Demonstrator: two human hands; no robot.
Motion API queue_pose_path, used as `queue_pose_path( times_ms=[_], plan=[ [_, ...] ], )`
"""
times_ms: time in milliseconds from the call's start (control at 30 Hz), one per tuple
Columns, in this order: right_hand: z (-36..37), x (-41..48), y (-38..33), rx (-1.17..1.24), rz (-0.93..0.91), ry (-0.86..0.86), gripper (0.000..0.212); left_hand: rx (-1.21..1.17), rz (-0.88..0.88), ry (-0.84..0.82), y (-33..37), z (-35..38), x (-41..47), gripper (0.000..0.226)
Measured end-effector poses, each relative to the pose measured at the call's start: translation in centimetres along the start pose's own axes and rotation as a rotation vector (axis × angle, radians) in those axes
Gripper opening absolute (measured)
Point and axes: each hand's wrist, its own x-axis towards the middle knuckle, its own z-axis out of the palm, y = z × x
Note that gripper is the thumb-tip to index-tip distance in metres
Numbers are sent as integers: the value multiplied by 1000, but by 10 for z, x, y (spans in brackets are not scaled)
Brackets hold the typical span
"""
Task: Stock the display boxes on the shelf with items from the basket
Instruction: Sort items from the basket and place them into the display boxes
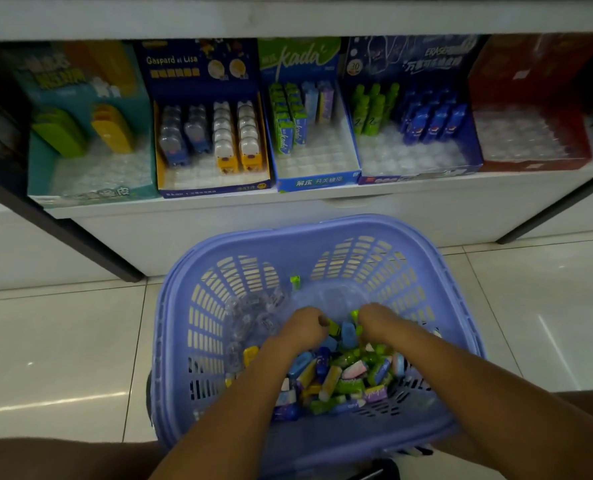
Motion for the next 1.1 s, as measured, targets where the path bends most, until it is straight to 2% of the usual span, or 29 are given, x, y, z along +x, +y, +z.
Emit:
queue_pose_path(
  times_ms=[67, 100, 133, 167, 200, 267, 367, 433, 500, 567, 667, 767, 833, 900, 1033, 1100],
  plan=[
    [-13, -6, 10, 237, -5, 98, 40, -11, 4, -34, 8, -6, -6, 34],
    [-19, -10, 17, 351, -29, 147, 45, -69, 13, -68, 14, -11, -13, 18],
    [-24, -16, 21, 464, -62, 174, 48, -137, 50, -88, 17, -15, -14, 12],
    [-29, -24, 24, 579, -111, 187, 47, -210, 59, -105, 22, -20, -20, 36],
    [-33, -32, 27, 700, -166, 190, 42, -291, 69, -116, 27, -24, -23, 51],
    [-41, -42, 28, 926, -266, 222, 36, -421, 107, -151, 41, -34, -33, 54],
    [-60, -63, 19, 994, -337, 393, 47, -629, 159, -222, 59, -55, -49, 43],
    [-74, -80, 11, 985, -381, 481, 46, -739, 195, -226, 66, -71, -61, 33],
    [-88, -97, 1, 1073, -452, 540, 42, -840, 215, -185, 73, -85, -76, 18],
    [-99, -109, -7, 1233, -505, 589, 31, -972, 226, -79, 78, -94, -89, 13],
    [-108, -120, -16, 1612, -670, 448, 19, -1194, 305, 66, 78, -104, -106, 17],
    [-110, -128, -22, 1835, -861, 285, 26, -1302, 433, 208, 69, -115, -117, 17],
    [-110, -131, -29, 1832, -939, 321, 28, -1350, 497, 247, 66, -121, -121, 18],
    [-109, -133, -37, 1711, -913, 489, 23, -1337, 531, 285, 67, -122, -123, 18],
    [-111, -139, -42, 1211, -761, 851, 23, -1247, 523, 444, 71, -120, -122, 15],
    [-112, -144, -41, 942, -713, 981, 26, -1208, 549, 462, 73, -119, -123, 15]
  ],
)
